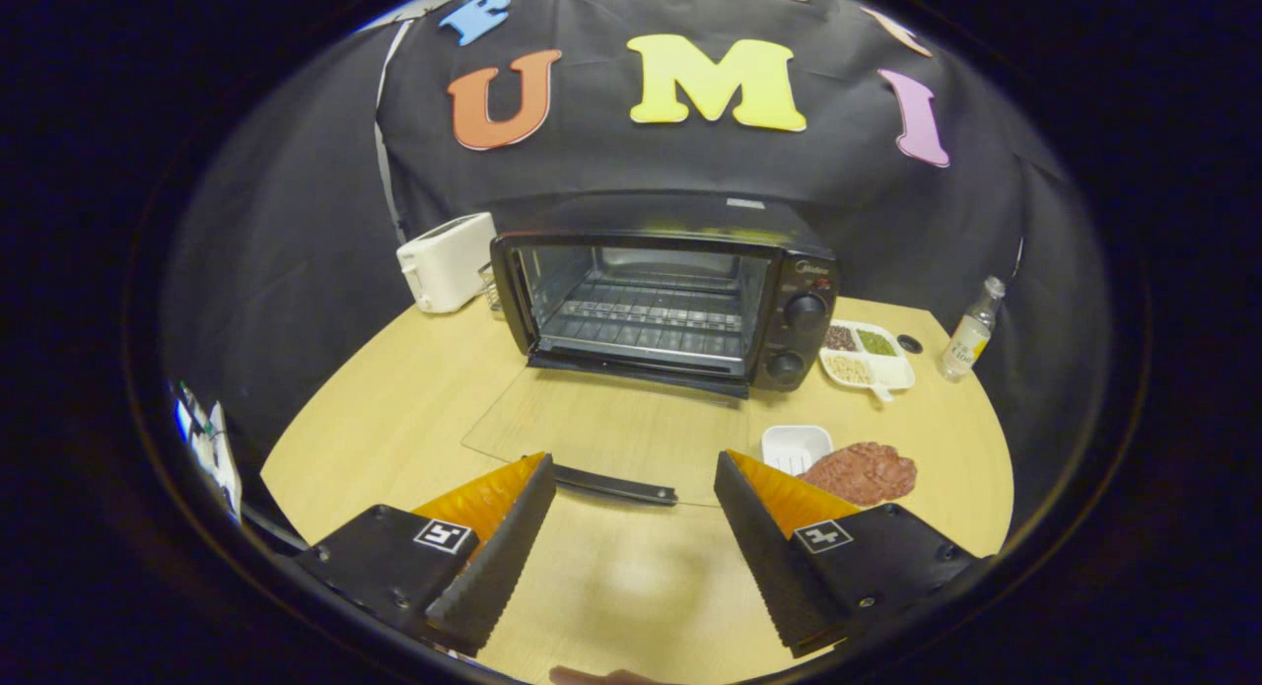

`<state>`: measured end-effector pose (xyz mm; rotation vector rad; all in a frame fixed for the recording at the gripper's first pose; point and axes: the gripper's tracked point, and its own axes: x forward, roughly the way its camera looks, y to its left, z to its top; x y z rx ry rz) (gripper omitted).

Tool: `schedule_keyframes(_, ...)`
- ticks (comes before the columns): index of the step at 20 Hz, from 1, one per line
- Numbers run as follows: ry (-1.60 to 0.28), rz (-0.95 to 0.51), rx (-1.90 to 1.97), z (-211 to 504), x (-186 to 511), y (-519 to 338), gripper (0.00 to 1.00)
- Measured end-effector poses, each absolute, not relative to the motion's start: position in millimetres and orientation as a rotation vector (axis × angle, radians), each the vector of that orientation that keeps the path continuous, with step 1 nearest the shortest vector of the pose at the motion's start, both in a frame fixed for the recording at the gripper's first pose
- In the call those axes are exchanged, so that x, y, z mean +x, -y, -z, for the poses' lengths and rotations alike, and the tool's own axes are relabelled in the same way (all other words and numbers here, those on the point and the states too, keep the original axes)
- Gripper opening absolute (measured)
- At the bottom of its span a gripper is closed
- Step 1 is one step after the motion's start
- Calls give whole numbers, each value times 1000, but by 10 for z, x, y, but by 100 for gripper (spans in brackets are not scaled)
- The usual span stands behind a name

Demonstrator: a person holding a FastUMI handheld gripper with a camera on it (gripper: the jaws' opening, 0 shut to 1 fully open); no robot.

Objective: Open the toaster oven, put the food inside, and close the toaster oven door.

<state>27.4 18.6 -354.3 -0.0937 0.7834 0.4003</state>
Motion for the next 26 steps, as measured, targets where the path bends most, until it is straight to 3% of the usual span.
schedule_keyframes(9, -852, -354, -31, 3275, 680, 889, 99)
schedule_keyframes(19, -1016, -322, 90, 3876, 1031, 1651, 95)
schedule_keyframes(21, -1059, -355, 160, 4008, 1052, 1644, 89)
schedule_keyframes(26, -1126, -442, 315, 4172, 1032, 1467, 60)
